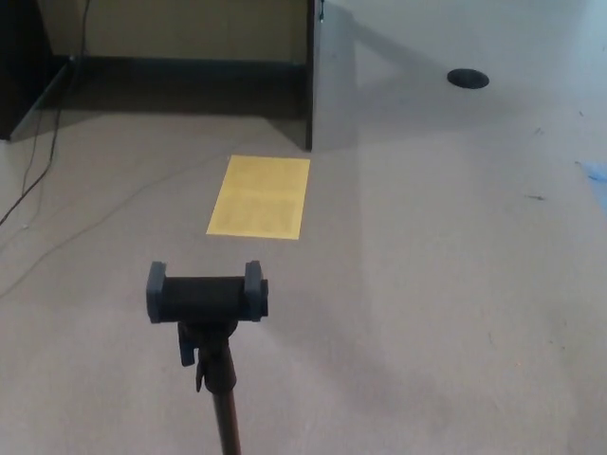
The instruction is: There is a tripod standing in front of the robot and the robot extends its left arm to grab it. It lifts the tripod and passes it to a person.
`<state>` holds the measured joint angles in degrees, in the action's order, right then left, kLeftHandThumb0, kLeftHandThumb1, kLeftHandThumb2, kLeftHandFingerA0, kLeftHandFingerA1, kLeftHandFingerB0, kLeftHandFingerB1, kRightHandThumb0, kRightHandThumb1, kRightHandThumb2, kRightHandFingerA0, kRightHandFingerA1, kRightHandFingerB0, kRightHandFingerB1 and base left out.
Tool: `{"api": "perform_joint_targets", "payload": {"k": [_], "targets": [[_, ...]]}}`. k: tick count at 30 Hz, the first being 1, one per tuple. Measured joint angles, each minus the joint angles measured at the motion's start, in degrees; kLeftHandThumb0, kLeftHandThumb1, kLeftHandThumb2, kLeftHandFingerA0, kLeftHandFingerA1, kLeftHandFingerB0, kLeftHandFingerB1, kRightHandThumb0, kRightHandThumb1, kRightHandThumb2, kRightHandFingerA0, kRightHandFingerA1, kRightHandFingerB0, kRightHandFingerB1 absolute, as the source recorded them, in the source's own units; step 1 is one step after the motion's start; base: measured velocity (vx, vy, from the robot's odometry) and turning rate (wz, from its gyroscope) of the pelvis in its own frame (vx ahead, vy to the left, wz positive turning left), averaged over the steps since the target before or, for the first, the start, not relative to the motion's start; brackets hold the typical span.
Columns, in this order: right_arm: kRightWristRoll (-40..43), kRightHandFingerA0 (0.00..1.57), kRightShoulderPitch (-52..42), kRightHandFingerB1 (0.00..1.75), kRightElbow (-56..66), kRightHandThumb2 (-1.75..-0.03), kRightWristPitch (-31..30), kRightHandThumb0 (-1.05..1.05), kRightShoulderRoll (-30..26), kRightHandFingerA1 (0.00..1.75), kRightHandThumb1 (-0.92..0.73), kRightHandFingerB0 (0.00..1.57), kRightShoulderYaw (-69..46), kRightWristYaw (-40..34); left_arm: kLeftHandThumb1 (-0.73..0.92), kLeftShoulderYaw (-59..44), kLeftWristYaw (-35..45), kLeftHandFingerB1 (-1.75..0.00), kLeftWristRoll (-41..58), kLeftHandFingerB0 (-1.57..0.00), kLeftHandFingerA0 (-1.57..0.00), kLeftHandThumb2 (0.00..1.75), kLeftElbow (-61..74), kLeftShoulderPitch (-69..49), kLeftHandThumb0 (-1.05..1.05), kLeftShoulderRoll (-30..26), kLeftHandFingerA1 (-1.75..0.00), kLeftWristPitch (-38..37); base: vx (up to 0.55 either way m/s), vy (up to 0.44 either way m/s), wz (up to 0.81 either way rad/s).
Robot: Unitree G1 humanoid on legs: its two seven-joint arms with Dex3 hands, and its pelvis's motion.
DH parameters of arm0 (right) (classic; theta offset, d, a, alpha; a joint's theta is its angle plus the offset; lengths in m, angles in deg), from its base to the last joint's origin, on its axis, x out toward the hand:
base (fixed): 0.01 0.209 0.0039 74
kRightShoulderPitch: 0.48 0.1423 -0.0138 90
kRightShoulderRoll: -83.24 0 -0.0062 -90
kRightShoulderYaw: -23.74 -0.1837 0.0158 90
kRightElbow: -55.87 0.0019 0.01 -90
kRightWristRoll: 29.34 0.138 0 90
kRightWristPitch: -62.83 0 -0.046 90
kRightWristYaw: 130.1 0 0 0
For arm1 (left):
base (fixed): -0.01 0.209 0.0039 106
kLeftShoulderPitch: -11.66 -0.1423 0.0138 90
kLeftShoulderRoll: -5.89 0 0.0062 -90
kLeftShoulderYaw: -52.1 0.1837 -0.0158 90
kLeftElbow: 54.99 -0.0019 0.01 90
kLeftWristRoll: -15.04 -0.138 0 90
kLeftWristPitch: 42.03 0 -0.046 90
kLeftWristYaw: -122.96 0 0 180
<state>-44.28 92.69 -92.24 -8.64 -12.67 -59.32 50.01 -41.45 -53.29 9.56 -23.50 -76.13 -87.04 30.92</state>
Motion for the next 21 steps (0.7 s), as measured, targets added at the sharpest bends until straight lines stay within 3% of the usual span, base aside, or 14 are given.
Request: {"api": "perform_joint_targets", "payload": {"k": [3,8,11,14,15,21], "targets": [[-0.39,0.48,0.0,0.32,-0.98,-0.61,1.45,-0.37,-0.02,0.37,-0.66,0.36,0.26,-0.05,0.35,-0.53,0.28,-0.4,0.16,-0.33,-0.39,0.64,-0.5,-0.16,-0.46,0.0,-0.46,-1.82,0.0,0.0,0.0],[-0.63,0.47,0.0,0.32,-1.82,-0.61,2.98,-0.36,-0.03,0.37,-0.67,0.35,0.51,-0.06,0.34,-2.23,3.28,-0.39,1.64,-0.31,-0.4,0.63,-0.83,-1.02,-0.48,0.01,-0.43,-4.96,0.0,0.0,0.0],[-0.68,0.47,0.0,0.32,-2.04,-0.61,3.58,-0.36,-0.02,0.37,-0.67,0.36,0.62,-0.06,0.33,-2.99,5.9,-0.39,2.85,-0.29,-0.32,0.62,0.62,-1.37,-0.48,0.29,-0.4,-6.44,0.0,0.0,0.0],[-0.7,0.46,0.13,0.33,-2.17,-0.62,3.77,-0.36,-0.02,0.37,-0.67,0.36,0.7,-0.06,0.33,-3.71,8.99,-0.38,4.69,-0.26,-0.33,0.63,5.5,-1.93,-0.5,1.27,-0.41,-6.67,0.0,0.0,0.0],[-0.71,0.47,0.13,0.32,-2.23,-0.6,3.8,-0.36,-0.02,0.37,-0.66,0.36,0.71,-0.06,0.37,-3.74,9.96,-0.33,5.23,-0.28,-0.33,0.52,7.79,-2.15,-0.45,1.59,-0.33,-6.67,0.0,0.0,0.0],[-0.73,0.48,0.13,0.32,-2.25,-0.61,4.0,-0.36,-0.02,0.37,-0.67,0.37,0.74,-0.06,0.34,-3.28,14.55,-0.35,8.35,-0.19,-0.24,0.63,22.69,-2.73,-0.52,3.12,-0.39,-5.93,0.0,0.0,0.0]]}}
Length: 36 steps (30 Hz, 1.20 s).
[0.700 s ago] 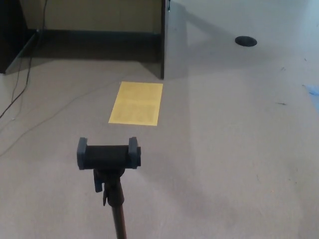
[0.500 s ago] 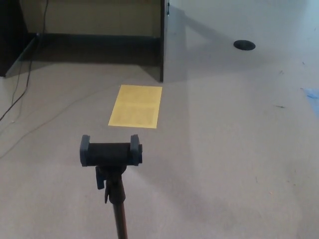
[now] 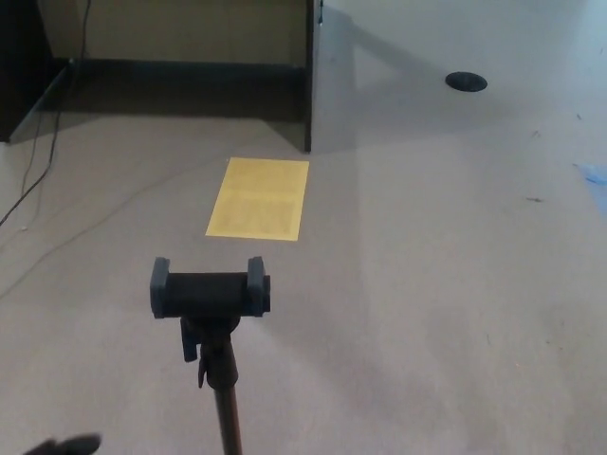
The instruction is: There is a tripod standing in front of the robot and the robot extends its left arm to grab it. It lifts the tripod and passes it to a person.
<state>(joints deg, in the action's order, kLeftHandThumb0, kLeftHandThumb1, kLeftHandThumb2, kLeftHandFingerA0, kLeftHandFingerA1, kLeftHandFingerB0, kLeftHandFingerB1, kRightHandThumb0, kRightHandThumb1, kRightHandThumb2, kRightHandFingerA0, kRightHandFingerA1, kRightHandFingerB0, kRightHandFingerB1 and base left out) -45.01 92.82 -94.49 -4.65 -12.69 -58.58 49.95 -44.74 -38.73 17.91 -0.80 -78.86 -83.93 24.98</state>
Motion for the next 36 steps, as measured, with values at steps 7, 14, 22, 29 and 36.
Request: {"api": "perform_joint_targets", "payload": {"k": [7,14,22,29,36], "targets": [[-0.02,0.49,0.18,0.33,0.02,-0.61,0.24,-0.37,-0.17,0.37,-0.67,0.38,0.0,0.0,0.35,1.7,3.03,-0.33,2.85,-0.12,-0.19,0.66,12.14,0.41,-0.6,1.06,-0.39,5.73,0.0,0.0,0.0],[-0.03,0.49,0.59,0.33,-0.17,-0.61,0.36,-0.37,-0.19,0.37,-0.67,0.37,0.04,0.01,0.16,3.91,4.11,-0.47,3.65,0.0,-0.03,0.77,19.33,1.08,-0.27,2.5,-0.49,11.46,0.0,0.0,0.0],[-0.04,0.49,0.82,0.33,-0.28,-0.61,0.42,-0.37,-0.21,0.37,-0.67,0.39,0.17,0.01,0.12,6.3,5.47,-0.48,5.16,0.0,-0.02,0.76,25.82,2.85,-0.3,4.22,-0.49,16.64,0.0,0.0,0.0],[-0.09,0.47,0.86,0.32,-0.21,-0.6,0.42,-0.37,-0.22,0.35,-0.67,0.38,0.39,0.02,0.14,8.0,6.44,-0.48,5.8,0.0,-0.03,0.77,28.21,3.7,-0.3,5.52,-0.5,19.51,0.0,0.0,0.0],[-0.14,0.49,0.9,0.33,-0.18,-0.6,0.4,-0.37,-0.23,0.36,-0.67,0.41,0.47,0.02,0.13,9.63,6.91,-0.47,5.93,0.0,-0.03,0.77,27.98,5.49,-0.3,7.16,-0.49,20.92,0.0,0.0,0.0]]}}
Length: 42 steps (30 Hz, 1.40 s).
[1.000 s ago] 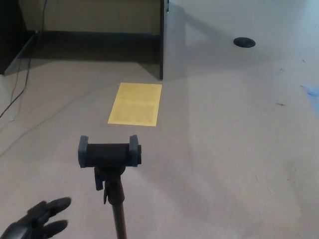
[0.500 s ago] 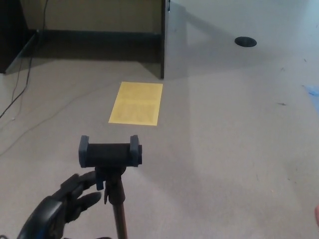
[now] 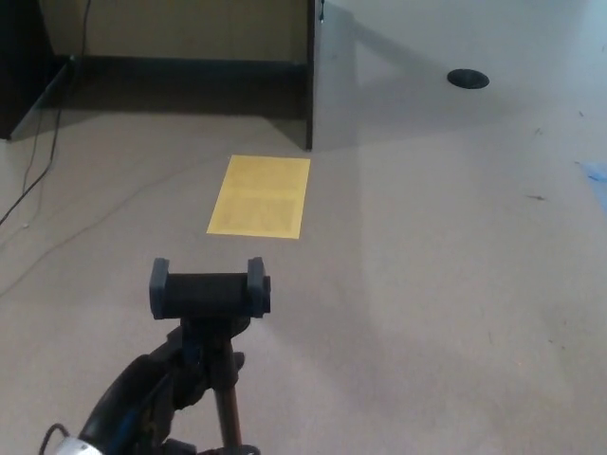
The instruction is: There is a tripod standing in front of the robot and the robot extends its left arm to grab it. It lifts the tripod and passes it to a person.
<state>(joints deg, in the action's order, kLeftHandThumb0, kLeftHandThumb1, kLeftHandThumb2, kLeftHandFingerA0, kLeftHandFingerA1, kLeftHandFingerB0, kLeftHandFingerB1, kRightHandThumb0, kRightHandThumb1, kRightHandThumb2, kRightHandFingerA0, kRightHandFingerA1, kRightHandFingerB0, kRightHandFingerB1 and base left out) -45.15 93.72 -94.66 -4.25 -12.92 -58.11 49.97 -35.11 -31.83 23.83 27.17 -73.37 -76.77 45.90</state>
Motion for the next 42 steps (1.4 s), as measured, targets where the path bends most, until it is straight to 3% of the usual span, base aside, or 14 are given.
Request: {"api": "perform_joint_targets", "payload": {"k": [8,9,15,16,17,22,26,27,28,33,34,35,37,42], "targets": [[-0.04,0.5,0.09,0.33,0.13,-0.6,0.2,-0.37,-0.06,0.36,-0.66,0.42,0.01,0.0,0.14,0.33,-0.41,-0.47,0.0,0.0,-0.04,0.78,-2.03,2.36,-0.31,2.09,-0.5,1.26,0.0,0.0,0.0],[-0.03,0.51,0.09,0.33,0.13,-0.6,0.21,-0.38,-0.08,0.37,-0.67,0.42,0.01,0.0,0.34,0.31,-0.46,-0.32,0.0,-0.15,-0.18,0.61,-2.21,2.59,-0.62,2.26,-0.4,1.44,0.0,0.0,0.0],[-0.05,0.52,0.19,0.34,0.27,-0.6,0.24,-0.38,-0.08,0.37,-0.67,0.42,0.02,0.02,0.39,-0.48,-0.98,-0.27,0.69,-0.17,-0.23,0.53,-3.12,3.55,-0.52,4.19,-0.38,2.78,0.0,0.0,0.0],[-0.06,0.52,0.2,0.34,0.3,-0.6,0.25,-0.37,-0.09,0.38,-0.66,0.42,0.02,0.02,0.16,-0.64,-1.03,-0.49,0.85,-0.05,-0.1,0.79,-3.51,3.78,-0.27,4.51,-0.52,2.88,0.0,0.0,0.0],[-0.06,0.52,0.2,0.34,0.34,-0.6,0.26,-0.37,-0.09,0.37,-0.66,0.42,0.02,0.02,0.35,-0.76,-1.06,-0.33,0.95,-0.17,-0.21,0.62,-3.82,3.96,-0.56,4.74,-0.43,2.92,0.0,0.0,0.0],[-0.08,0.52,0.2,0.34,0.54,-0.6,0.27,-0.38,-0.11,0.37,-0.67,0.42,0.04,0.03,0.4,-1.57,-1.28,-0.27,1.35,-0.18,-0.24,0.53,-6.28,5.2,-0.49,6.17,-0.38,3.16,0.0,0.0,0.0],[-0.16,0.53,0.21,0.34,0.58,-0.6,0.28,-0.37,-0.12,0.38,-0.67,0.42,0.19,0.05,0.37,-2.32,-2.17,-0.33,1.4,-0.13,-0.24,0.62,-8.03,6.26,-0.49,6.91,-0.43,3.75,0.0,0.0,0.0],[-0.19,0.52,0.23,0.34,0.59,-0.6,0.28,-0.37,-0.13,0.37,-0.67,0.42,0.27,0.05,0.25,-2.64,-2.37,-0.5,1.44,-0.07,-0.13,0.83,-9.06,6.75,-0.24,7.16,-0.52,3.77,0.0,0.0,0.0],[-0.23,0.53,0.25,0.34,0.6,-0.6,0.28,-0.38,-0.14,0.37,-0.67,0.42,0.35,0.05,0.38,-2.88,-2.55,-0.33,1.43,-0.12,-0.29,0.63,-9.99,7.21,-0.47,7.35,-0.45,3.77,0.0,0.0,0.0],[-0.45,0.51,0.48,0.34,0.78,-0.6,0.27,-0.36,-0.14,0.37,-0.67,0.44,0.46,0.05,0.45,-3.36,-3.81,-0.33,0.97,-0.16,-0.46,0.63,-14.83,10.3,-0.41,7.99,-0.49,3.58,0.0,0.0,0.0],[-0.45,0.51,0.56,0.34,0.82,-0.6,0.28,-0.36,-0.14,0.37,-0.66,0.44,0.45,0.05,0.4,-3.27,-4.0,-0.45,0.85,-0.08,-0.53,0.86,-15.35,10.74,-0.22,8.13,-0.64,3.43,0.0,0.0,0.0],[-0.45,0.51,0.64,0.34,0.82,-0.6,0.29,-0.37,-0.14,0.37,-0.66,0.45,0.41,0.06,0.5,-3.08,-4.21,-0.47,0.65,-0.13,-0.67,0.93,-15.95,11.26,-0.17,8.34,-0.69,3.25,0.0,0.0,0.0],[-0.45,0.51,0.73,0.34,0.82,-0.6,0.3,-0.36,-0.14,0.37,-0.66,0.45,0.38,0.06,0.74,-2.59,-4.81,-0.31,0.28,-0.31,-0.82,0.62,-16.5,11.85,-0.19,8.8,-0.53,2.83,0.0,0.0,0.0],[-0.45,0.55,0.77,0.34,0.85,-0.6,0.32,-0.36,-0.14,0.38,-0.67,0.45,0.35,0.11,0.88,-0.72,-5.92,-0.76,-1.01,-0.83,-1.04,0.72,-16.37,12.34,0.05,9.06,-0.93,2.39,0.0,0.0,0.0]]}}
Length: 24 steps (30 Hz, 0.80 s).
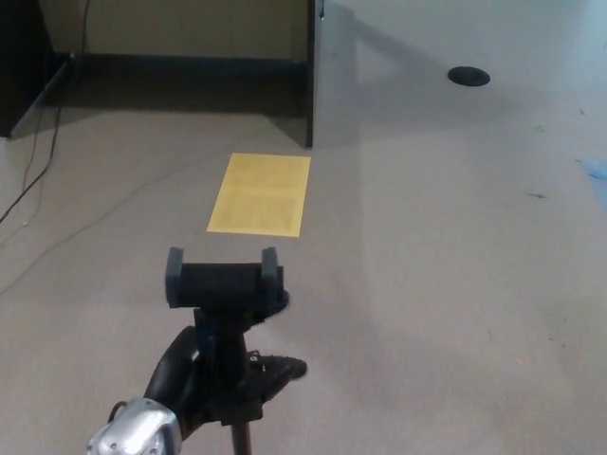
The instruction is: There is a tripod standing in front of the robot and the robot extends its left arm to grab it. It lifts the tripod and passes it to a person.
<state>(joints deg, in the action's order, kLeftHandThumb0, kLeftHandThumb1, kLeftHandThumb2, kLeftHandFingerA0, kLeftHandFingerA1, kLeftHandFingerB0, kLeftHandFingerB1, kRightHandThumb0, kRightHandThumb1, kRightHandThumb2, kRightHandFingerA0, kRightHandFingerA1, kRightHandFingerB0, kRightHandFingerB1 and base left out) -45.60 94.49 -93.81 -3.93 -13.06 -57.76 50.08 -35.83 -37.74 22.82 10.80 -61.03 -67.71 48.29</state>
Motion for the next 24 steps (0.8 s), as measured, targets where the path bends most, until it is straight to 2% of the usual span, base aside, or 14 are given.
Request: {"api": "perform_joint_targets", "payload": {"k": [1,2,3,4,5,8,16,24], "targets": [[0.0,0.55,0.0,0.34,0.01,-0.6,0.0,-0.36,0.0,0.38,-0.67,0.45,0.0,0.04,0.88,0.36,-0.29,-0.76,-0.31,-0.83,-1.04,0.72,0.04,-0.02,0.05,0.03,-0.93,-0.29,0.0,0.0,0.0],[0.0,0.55,0.0,0.34,0.03,-0.6,0.0,-0.36,0.0,0.38,-0.66,0.45,0.0,0.06,0.85,0.61,-0.57,-0.88,-0.55,-0.83,-1.01,0.75,0.11,-0.03,0.06,0.1,-1.01,-0.6,0.0,0.0,0.0],[0.0,0.55,0.0,0.34,0.05,-0.6,0.01,-0.36,0.0,0.38,-0.67,0.45,-0.02,0.1,0.84,0.88,-0.94,-1.04,-0.83,-0.79,-0.98,0.79,0.14,-0.08,0.07,0.22,-1.21,-1.0,0.0,0.0,0.0],[0.0,0.55,0.0,0.34,0.05,-0.6,0.02,-0.36,0.0,0.38,-0.67,0.45,-0.03,0.14,0.83,1.09,-1.41,-1.13,-1.08,-0.72,-0.91,0.82,0.21,-0.19,0.09,0.41,-1.37,-1.41,0.0,0.0,0.0],[0.0,0.55,0.01,0.34,0.05,-0.6,0.02,-0.37,0.0,0.38,-0.67,0.46,-0.03,0.17,0.84,1.3,-1.96,-1.19,-1.42,-0.71,-0.87,0.82,0.4,-0.35,0.08,0.62,-1.46,-1.83,0.0,0.0,0.0],[-0.04,0.56,0.05,0.34,0.04,-0.6,0.02,-0.36,-0.01,0.38,-0.67,0.46,-0.02,0.17,0.86,1.62,-3.36,-1.23,-2.17,-0.68,-0.8,0.81,1.72,-1.32,0.06,1.39,-1.49,-2.39,0.0,0.0,0.0],[-0.16,0.61,0.07,0.35,0.28,-0.6,-0.03,-0.38,-0.02,0.4,-0.67,0.48,0.01,0.28,0.84,1.6,-4.86,-1.2,-2.51,-0.72,-0.87,0.85,3.47,-2.59,0.05,2.13,-1.46,-3.02,0.0,0.0,0.0],[-0.29,0.64,0.26,0.36,0.44,-0.6,-0.17,-0.38,-0.09,0.4,-0.66,0.5,0.03,0.27,0.81,2.15,-5.98,-1.23,-2.91,-0.74,-0.88,0.86,7.74,-2.83,0.03,3.56,-1.52,-3.02,0.0,0.0,0.0]]}}
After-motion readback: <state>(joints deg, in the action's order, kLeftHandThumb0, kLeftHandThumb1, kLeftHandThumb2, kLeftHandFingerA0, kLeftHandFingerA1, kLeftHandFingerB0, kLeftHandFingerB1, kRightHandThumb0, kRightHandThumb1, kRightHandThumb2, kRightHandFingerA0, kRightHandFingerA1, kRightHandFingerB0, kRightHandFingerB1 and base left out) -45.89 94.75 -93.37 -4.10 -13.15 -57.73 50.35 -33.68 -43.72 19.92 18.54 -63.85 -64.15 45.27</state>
